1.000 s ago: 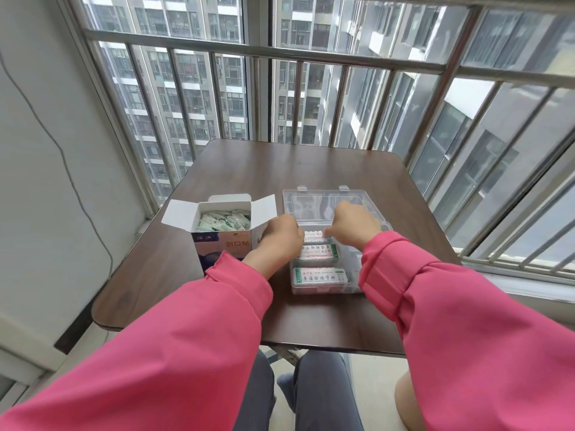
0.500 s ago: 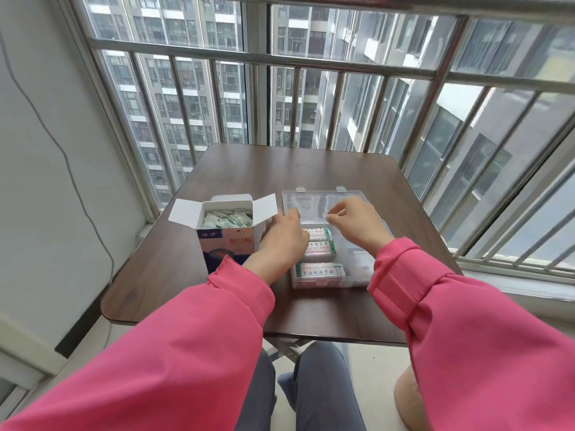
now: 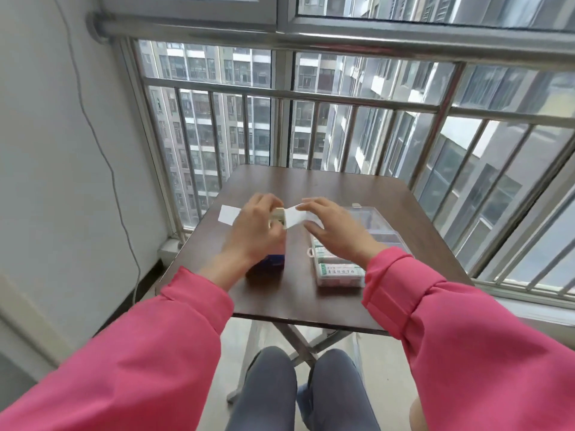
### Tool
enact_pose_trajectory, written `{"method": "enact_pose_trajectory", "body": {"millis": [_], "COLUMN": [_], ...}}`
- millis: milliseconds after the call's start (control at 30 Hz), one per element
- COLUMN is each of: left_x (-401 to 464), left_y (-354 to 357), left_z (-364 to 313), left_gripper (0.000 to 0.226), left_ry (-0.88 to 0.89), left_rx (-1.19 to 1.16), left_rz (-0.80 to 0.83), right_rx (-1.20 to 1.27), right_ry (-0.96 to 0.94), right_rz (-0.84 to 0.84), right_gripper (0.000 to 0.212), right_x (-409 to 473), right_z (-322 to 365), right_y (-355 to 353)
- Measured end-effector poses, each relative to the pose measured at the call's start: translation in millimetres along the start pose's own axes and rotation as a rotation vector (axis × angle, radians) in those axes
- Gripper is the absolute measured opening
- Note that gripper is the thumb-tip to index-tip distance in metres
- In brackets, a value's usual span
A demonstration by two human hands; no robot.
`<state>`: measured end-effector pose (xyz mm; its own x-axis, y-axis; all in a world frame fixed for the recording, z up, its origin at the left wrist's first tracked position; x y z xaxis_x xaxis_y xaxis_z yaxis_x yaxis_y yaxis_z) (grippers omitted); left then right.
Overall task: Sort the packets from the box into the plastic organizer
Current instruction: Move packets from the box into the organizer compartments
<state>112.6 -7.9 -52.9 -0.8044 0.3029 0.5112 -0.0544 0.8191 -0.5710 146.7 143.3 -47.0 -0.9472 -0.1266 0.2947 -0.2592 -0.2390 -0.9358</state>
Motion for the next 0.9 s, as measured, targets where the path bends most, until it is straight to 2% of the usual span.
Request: {"method": "enact_pose_trajectory", "body": {"millis": [133, 200, 267, 333, 600, 900], "left_x": [10.9, 12.4, 10.4, 8.6, -13.8, -27.7], "left_y": [-7.4, -11.1, -15.0, -19.4, -30.7, -27.6], "left_z": [29.4, 37.5, 40.2, 40.9, 36.9, 32.0], "left_gripper": [0.076, 0.083, 0.078, 0.074, 0.069, 0.064], "left_ry": [-0.162, -0.197, -0.185, -0.144, 0.046, 0.037], "left_rx": [0.171, 0.223, 0.247, 0.237, 0.172, 0.16], "left_rz": [0.369, 0.475, 0.515, 0.514, 0.335, 0.319], "right_rx": [-0.073, -0.053, -0.032, -0.029, -0.075, -0.177], "right_ry": [0.004, 0.053, 0.088, 0.097, 0.078, 0.271], "right_rz": [0.114, 0.126, 0.104, 0.08, 0.059, -0.046], "right_gripper": [0.03, 0.027, 0.025, 0.022, 0.009, 0.016], "right_x": [15.1, 20.2, 23.0, 23.0, 22.5, 11.7], "right_z": [9.4, 11.3, 13.0, 15.6, 38.1, 53.9], "right_y": [11.7, 14.1, 13.1, 10.0, 14.8, 23.4]}}
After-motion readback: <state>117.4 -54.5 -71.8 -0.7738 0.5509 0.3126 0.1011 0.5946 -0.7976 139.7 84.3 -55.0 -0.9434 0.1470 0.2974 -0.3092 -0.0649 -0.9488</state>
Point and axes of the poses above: each hand's wrist, its own x-axis towards the middle knuckle, its own y-axis out of the palm, z = x × y, the point moved 3 cm from there along x, towards the middle knuckle, and after that the axes turned 9 degrees about -x, right-handed, at the moved point
